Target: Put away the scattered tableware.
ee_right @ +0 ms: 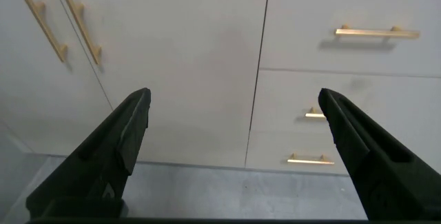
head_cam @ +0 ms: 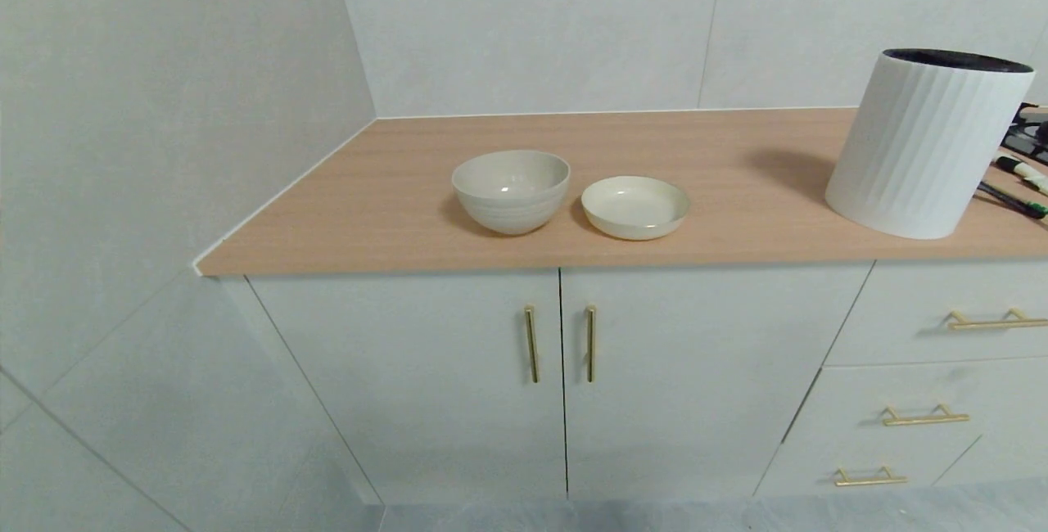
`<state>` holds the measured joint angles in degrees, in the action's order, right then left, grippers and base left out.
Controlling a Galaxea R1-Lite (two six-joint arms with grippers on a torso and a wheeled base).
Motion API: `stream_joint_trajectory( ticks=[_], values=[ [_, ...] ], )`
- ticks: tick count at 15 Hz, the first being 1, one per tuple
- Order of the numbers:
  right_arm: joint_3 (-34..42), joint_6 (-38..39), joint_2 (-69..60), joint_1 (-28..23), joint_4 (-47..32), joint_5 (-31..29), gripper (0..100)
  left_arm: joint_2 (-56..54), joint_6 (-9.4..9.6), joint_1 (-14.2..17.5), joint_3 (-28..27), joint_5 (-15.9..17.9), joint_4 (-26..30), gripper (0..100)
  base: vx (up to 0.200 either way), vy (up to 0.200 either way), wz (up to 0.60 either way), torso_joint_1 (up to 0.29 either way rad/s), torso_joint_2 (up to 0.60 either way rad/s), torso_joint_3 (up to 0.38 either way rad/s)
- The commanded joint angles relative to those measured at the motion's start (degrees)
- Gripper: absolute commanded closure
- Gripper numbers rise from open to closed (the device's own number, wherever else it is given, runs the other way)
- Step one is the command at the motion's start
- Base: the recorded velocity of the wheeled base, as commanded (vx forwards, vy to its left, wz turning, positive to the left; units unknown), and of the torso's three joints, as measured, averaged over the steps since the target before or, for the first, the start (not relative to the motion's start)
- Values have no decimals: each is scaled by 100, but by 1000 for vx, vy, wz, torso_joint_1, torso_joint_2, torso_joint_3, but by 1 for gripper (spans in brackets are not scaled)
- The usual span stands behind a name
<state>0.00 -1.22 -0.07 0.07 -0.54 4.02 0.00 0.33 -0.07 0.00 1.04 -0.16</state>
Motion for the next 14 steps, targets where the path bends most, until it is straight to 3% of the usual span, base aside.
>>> stream_joint_trajectory(
  ticks=[1,10,14],
  values=[
    [0,-1,7,1,1,2,0,0,2,-1,0,2,-2,0,0,0,0,-193,486,290],
    [0,-1,7,1,1,2,0,0,2,-1,0,2,-2,0,0,0,0,-153,460,306],
    [0,-1,7,1,1,2,0,0,2,-1,0,2,-2,0,0,0,0,-41,154,105]
  ],
)
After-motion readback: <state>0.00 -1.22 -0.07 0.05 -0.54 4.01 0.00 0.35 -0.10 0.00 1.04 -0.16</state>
